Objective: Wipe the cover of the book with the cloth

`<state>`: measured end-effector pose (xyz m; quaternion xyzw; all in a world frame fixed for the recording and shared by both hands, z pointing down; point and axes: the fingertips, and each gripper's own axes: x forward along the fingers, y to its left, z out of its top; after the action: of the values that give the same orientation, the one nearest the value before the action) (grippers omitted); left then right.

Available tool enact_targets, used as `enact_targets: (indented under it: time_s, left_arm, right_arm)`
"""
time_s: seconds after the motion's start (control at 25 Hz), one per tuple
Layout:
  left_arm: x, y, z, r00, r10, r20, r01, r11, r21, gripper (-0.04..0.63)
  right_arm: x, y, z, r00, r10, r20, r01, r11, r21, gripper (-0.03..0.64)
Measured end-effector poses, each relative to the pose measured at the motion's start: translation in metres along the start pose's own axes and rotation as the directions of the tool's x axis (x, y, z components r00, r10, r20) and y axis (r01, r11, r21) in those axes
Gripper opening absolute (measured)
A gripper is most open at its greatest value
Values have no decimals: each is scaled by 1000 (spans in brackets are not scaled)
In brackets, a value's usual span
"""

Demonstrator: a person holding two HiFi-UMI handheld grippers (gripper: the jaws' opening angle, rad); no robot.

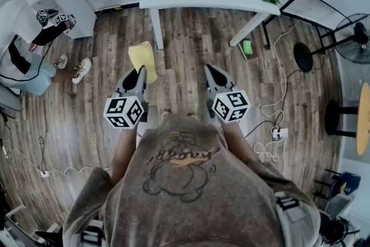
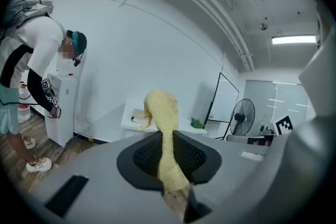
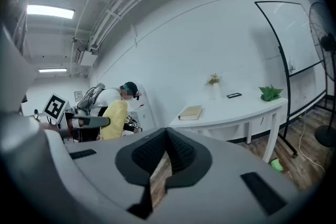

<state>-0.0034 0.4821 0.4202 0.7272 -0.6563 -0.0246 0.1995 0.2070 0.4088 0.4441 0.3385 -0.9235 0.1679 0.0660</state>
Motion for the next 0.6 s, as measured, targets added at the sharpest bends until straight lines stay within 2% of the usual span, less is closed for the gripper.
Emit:
enact_targets:
  time_s: [0.4, 0.6]
  left_arm:
    - [6, 11, 1, 1000, -3, 7, 3, 1000, -13, 52]
    - [12, 25, 6, 999, -34, 15, 34, 999, -3, 52]
  right_arm:
    - [15, 0, 2, 999, 15, 29, -15, 1000, 22, 2]
    - [29, 5, -2, 999, 8, 33, -9, 1000, 28, 2]
